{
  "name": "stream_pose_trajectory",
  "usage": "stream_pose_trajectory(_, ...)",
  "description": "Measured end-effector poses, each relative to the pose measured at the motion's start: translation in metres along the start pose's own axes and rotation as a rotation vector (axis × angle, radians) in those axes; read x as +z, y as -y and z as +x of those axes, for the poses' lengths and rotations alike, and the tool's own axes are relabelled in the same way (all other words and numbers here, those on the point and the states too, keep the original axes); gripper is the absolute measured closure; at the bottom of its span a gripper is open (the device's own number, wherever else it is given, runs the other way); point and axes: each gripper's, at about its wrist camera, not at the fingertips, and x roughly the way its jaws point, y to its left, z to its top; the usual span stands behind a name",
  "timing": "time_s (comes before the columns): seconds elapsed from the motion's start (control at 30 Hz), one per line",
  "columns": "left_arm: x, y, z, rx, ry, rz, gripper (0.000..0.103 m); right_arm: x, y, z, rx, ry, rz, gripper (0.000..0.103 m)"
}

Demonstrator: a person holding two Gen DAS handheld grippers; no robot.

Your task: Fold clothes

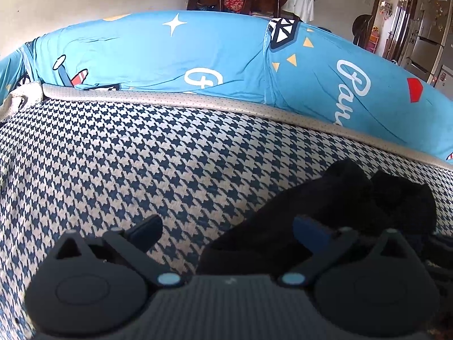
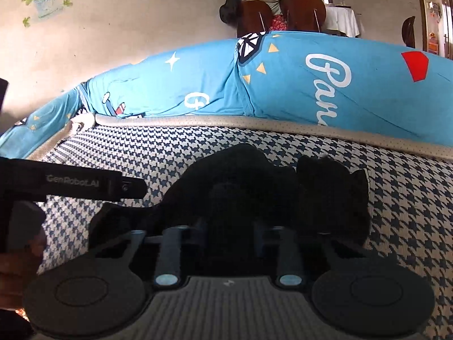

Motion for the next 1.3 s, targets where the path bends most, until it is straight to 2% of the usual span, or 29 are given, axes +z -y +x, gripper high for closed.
stream_pose_trajectory(0.17,0.003,0.001,-0.001,-0.009,0.013,0.003,0.000,-0.011,-0.009,-0.019,0.064,-0.011,-0.040,0.089)
stream_pose_trajectory(0.33,0.003,0.008,-0.002,-0.036,0.021,0.019,0.000,-0.023,-0.020,-0.039,0.133,-0.025,-0.083,0.090)
stream_pose_trajectory(0.53,0.001,0.019,-0.012,-0.140,0.039,0.051,0.000,-0.044,-0.035,-0.052,0.182,-0.065,-0.152,0.090)
stream_pose_trajectory(0.77,-0.005,0.036,-0.032,-0.233,0.075,0.134,0.000,-0.064,-0.041,-0.044,0.196,-0.143,-0.176,0.090)
stream_pose_trajectory(0.9,-0.011,0.044,-0.038,-0.312,0.053,0.191,0.000,-0.070,-0.045,-0.043,0.205,-0.167,-0.186,0.089)
stream_pose_trajectory(0.97,-0.016,0.050,-0.036,-0.315,0.035,0.236,0.000,-0.072,-0.046,-0.044,0.208,-0.175,-0.185,0.088)
stream_pose_trajectory(1.1,-0.025,0.053,-0.014,-0.199,-0.029,0.270,0.000,-0.070,-0.046,-0.049,0.220,-0.182,-0.190,0.086)
stream_pose_trajectory(1.17,-0.021,0.044,-0.002,-0.144,-0.071,0.216,0.000,-0.068,-0.043,-0.054,0.226,-0.174,-0.178,0.083)
stream_pose_trajectory(1.23,-0.016,0.030,0.007,-0.130,-0.102,0.130,0.000,-0.063,-0.037,-0.063,0.227,-0.150,-0.146,0.080)
stream_pose_trajectory(1.3,-0.014,0.019,0.008,-0.113,-0.103,0.089,0.000,-0.056,-0.030,-0.072,0.228,-0.111,-0.112,0.074)
